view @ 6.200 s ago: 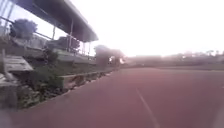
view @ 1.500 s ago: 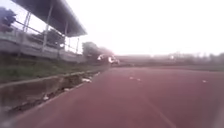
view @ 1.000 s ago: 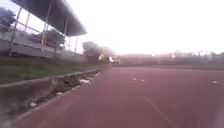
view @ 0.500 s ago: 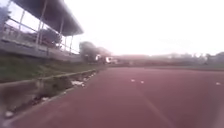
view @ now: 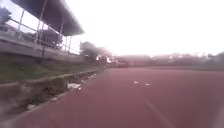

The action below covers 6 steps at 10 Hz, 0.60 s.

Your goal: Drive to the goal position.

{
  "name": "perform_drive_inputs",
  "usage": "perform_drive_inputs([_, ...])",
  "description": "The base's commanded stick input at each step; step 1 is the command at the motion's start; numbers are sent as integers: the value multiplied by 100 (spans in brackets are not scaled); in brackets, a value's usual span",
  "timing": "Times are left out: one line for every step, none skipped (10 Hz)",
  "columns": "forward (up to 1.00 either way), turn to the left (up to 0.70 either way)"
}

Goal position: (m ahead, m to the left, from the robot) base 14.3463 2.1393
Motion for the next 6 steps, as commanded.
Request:
perform_drive_inputs([70, 0])
perform_drive_inputs([70, 0])
perform_drive_inputs([70, 0])
perform_drive_inputs([70, 0])
perform_drive_inputs([70, 0])
perform_drive_inputs([70, 0])
